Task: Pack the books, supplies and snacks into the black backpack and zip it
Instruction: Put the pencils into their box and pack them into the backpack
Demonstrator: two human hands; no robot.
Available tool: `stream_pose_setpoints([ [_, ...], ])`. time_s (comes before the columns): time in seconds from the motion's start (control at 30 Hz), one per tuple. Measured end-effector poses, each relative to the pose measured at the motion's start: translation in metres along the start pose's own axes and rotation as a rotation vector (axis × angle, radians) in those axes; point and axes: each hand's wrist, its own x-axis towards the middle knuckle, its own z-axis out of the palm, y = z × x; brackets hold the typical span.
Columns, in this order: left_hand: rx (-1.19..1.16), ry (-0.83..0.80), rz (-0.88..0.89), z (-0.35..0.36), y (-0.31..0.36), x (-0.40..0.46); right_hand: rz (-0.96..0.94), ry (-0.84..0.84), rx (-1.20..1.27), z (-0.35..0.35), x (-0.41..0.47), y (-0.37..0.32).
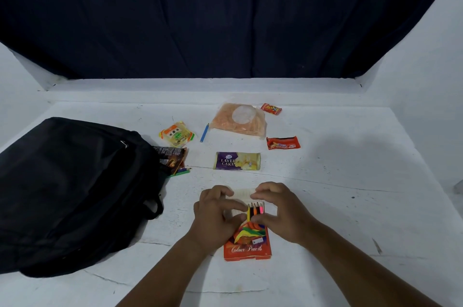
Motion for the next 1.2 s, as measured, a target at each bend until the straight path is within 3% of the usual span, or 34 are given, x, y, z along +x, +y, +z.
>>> stream_pose_setpoints([
  [0.17,-0.153,-0.019,0.024,-0.003,-0.005,0.001,0.010,-0.014,-0.020,-0.001,0.000,-0.002],
  [0.27,-0.314,0.091,0.090,-0.013,-0.015,0.008,0.013,-0.045,-0.029,-0.003,0.001,-0.004],
  [0.37,0.026,0.245,0.078,-0.035,-0.035,0.023,0.007,-0.045,-0.028,-0.003,0.002,-0.005],
  [0.5,0.375,0.064,-0.249,-0.061,-0.046,0.037,-0.002,-0.026,-0.031,-0.001,-0.001,-0.005],
  [0.67,0.602,-0.026,-0.290,-0.074,-0.049,0.050,-0.020,-0.026,-0.037,-0.001,0.000,-0.004],
  [1.03,0.536,0.059,-0.272,-0.073,-0.050,0.058,-0.027,-0.024,-0.033,-0.001,-0.001,-0.002],
  [1.2,0.442,0.140,-0.142,-0.079,-0.047,0.057,-0.010,-0.035,-0.018,-0.002,-0.001,-0.003],
])
